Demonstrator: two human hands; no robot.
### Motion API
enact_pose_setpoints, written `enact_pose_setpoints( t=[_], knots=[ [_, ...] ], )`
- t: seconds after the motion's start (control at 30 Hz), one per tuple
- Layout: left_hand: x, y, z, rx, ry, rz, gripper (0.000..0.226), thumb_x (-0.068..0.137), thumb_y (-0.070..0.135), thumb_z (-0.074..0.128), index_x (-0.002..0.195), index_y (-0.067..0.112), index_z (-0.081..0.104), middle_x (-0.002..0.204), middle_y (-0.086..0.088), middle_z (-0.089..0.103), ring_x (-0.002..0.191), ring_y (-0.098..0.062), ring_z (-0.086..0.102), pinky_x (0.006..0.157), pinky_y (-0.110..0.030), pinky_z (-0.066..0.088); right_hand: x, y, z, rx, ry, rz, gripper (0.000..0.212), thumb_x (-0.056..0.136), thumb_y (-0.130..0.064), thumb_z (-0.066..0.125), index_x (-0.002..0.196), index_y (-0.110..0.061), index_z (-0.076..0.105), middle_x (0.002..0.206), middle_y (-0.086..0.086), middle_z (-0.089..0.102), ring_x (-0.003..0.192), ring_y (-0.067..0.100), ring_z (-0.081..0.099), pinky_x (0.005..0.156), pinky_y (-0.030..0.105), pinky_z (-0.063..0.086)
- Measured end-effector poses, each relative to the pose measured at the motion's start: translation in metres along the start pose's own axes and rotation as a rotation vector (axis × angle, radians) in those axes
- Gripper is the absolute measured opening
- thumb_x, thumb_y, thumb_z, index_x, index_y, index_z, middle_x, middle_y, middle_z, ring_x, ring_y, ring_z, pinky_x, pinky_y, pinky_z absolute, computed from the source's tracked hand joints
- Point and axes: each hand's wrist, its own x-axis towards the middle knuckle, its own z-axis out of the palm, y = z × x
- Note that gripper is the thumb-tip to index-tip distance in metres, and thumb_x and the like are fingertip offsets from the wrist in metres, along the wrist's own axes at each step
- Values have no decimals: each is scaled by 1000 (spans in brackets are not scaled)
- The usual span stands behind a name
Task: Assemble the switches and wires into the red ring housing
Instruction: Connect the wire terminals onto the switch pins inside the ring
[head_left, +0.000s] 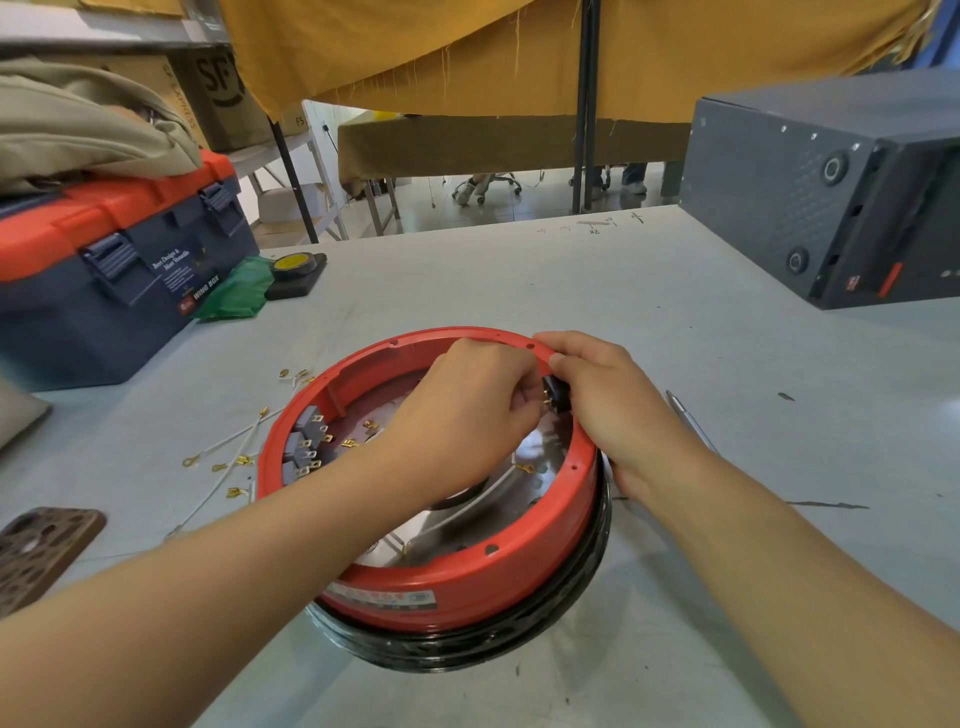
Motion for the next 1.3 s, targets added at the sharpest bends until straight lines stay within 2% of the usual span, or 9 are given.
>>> enact_pose_setpoints(
  t=[0.13, 0.3, 0.53, 0.63, 0.77, 0.9, 1.13, 1.2, 1.3],
  knots=[
    [-3, -3, -2, -52, 16, -15, 5, 80, 11, 65, 76, 13, 68, 69, 4, 66, 67, -7, 59, 69, -28, 47, -1, -3, -3, -31, -10, 0, 35, 92, -5, 38, 103, -24, 66, 104, 8, 69, 102, 27, 63, 95, 43, 49],
    [-6, -5, -5, -37, 5, -26, 8, 81, 17, 66, 74, 18, 68, 67, 7, 64, 65, -7, 58, 68, -28, 48, 0, -3, -3, -63, -4, -13, 35, 94, -7, 40, 116, -18, 64, 108, 2, 67, 103, 19, 62, 98, 41, 47],
    [-5, -3, -4, 37, 4, 55, 8, 85, 13, 61, 80, 9, 66, 78, -2, 66, 76, -20, 58, 72, -35, 42, 0, -3, -1, -112, -17, -63, 36, 93, -5, 39, 86, -32, 62, 103, 4, 68, 100, 23, 62, 96, 44, 47],
    [-5, -3, -5, 25, -1, 48, 8, 85, 13, 62, 82, 9, 68, 78, -3, 67, 75, -18, 58, 72, -31, 42, 1, -2, -2, -121, -26, -71, 33, 94, -6, 41, 95, -31, 62, 105, 4, 68, 99, 23, 63, 96, 44, 47],
    [-3, -8, -15, -125, 8, -43, 7, 82, 16, 68, 77, 12, 70, 68, 3, 67, 64, -7, 59, 64, -17, 44, 2, -2, -5, -157, -46, -65, 39, 96, -10, 41, 129, -25, 55, 121, 3, 63, 103, 18, 62, 95, 36, 48],
    [-12, -29, -33, -141, 73, -155, 5, 80, 19, 70, 75, 22, 69, 69, 11, 65, 67, 3, 57, 61, -5, 39, 2, -4, -7, -249, -39, -100, 42, 95, -10, 40, 129, -28, 55, 128, -2, 60, 114, 16, 56, 102, 35, 42],
    [-49, -76, -54, 10, 115, -410, 31, 79, 23, 70, 104, 33, 55, 109, 1, 43, 97, -15, 49, 84, -28, 38, 2, -4, -9, -374, -16, -102, 42, 94, -13, 39, 129, -30, 53, 133, -3, 56, 120, 18, 51, 105, 37, 39],
    [-58, -82, -55, -2, 95, -482, 39, 79, 23, 69, 114, 28, 53, 117, -2, 42, 107, -18, 47, 91, -32, 41, 3, -4, -8, -387, -10, -104, 41, 93, -13, 39, 128, -29, 54, 132, -2, 56, 119, 18, 51, 103, 35, 40],
    [-66, -88, -56, -26, 103, -538, 42, 81, 20, 67, 121, 19, 54, 119, -4, 51, 102, -21, 54, 91, -35, 45, 2, -5, -9, -386, -31, -107, 41, 94, -10, 38, 129, -26, 53, 131, -2, 56, 116, 15, 52, 97, 27, 39]
  ],
)
